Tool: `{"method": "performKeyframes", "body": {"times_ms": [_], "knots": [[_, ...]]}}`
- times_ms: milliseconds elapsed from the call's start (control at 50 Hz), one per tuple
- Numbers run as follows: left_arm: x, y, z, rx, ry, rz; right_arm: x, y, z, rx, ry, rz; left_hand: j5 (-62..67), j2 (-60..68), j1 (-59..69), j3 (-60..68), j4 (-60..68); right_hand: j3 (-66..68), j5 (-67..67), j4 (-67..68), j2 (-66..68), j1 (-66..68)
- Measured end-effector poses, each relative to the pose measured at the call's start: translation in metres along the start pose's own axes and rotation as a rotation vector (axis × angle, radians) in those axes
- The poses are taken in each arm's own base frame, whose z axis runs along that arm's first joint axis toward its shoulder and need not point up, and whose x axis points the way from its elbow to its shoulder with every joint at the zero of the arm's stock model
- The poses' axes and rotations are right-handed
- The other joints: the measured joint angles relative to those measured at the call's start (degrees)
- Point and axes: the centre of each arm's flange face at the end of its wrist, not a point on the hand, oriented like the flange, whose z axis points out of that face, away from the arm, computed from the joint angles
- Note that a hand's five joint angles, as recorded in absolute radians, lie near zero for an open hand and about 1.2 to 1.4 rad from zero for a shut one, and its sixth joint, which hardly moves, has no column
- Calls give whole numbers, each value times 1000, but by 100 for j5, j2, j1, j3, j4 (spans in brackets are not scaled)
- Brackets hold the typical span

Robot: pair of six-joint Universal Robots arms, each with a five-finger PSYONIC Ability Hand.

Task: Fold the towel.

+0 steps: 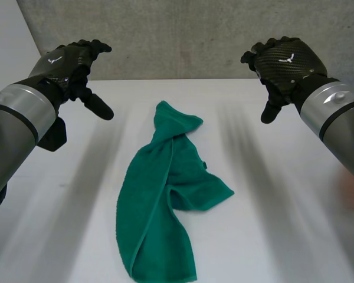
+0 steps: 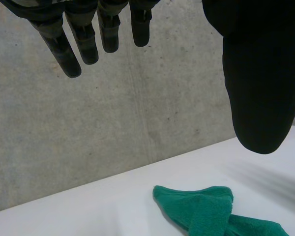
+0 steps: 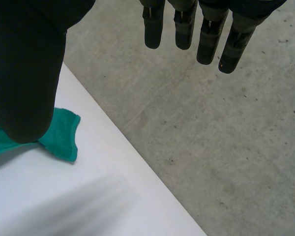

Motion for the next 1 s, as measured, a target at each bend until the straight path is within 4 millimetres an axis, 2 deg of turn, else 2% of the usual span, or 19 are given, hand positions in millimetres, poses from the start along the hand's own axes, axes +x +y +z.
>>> {"method": "performKeyframes", "body": {"times_ms": [120, 340, 440, 540, 580, 600, 680, 720, 820, 880, 1000], "knots": [[1, 1, -1, -3, 2, 0, -8, -3, -2, 7, -16, -31, -1, 0, 0, 0, 0, 0, 0, 0, 0, 0], [4, 6, -4, -36, 7, -8, -9, -4, -3, 10, -19, -35, -1, 0, 0, 0, 0, 0, 0, 0, 0, 0], [19, 35, -21, -183, 32, -45, -10, -3, -4, -3, -30, -48, -1, 0, 0, 0, 0, 0, 0, 0, 0, 0], [32, 82, -47, -361, 12, -121, -16, 2, -7, -35, -62, -78, -1, 0, 0, 0, 0, 0, 0, 0, 0, 0], [34, 95, -53, -393, -12, -141, -20, 5, -6, -48, -78, -85, -1, 0, 0, 0, 0, 0, 0, 0, 0, 0], [34, 109, -60, -419, -45, -157, -26, 8, -6, -62, -99, -90, -3, 0, 0, 0, 0, 0, 0, 0, 0, 0], [33, 136, -71, -441, -121, -161, -44, 19, -3, -87, -155, -92, -1, 0, 0, 0, 0, 0, 0, 0, 0, 0], [32, 144, -73, -443, -147, -154, -49, 22, -1, -92, -171, -91, -1, 0, 0, 0, 0, 0, 0, 0, 0, 0], [29, 165, -78, -467, -201, -126, -77, 40, 8, -103, -286, -81, -3, 0, 0, 0, 0, 0, 0, 0, 0, 0], [28, 179, -79, -503, -218, -107, -94, 55, 17, -105, -375, -67, -1, 0, 0, 0, 0, 0, 0, 0, 0, 0], [31, 200, -79, -554, -219, -81, -115, 85, 38, -128, -464, -41, 2, 3, 18, 0, 2, 130, 107, 59, 102, 62]]}}
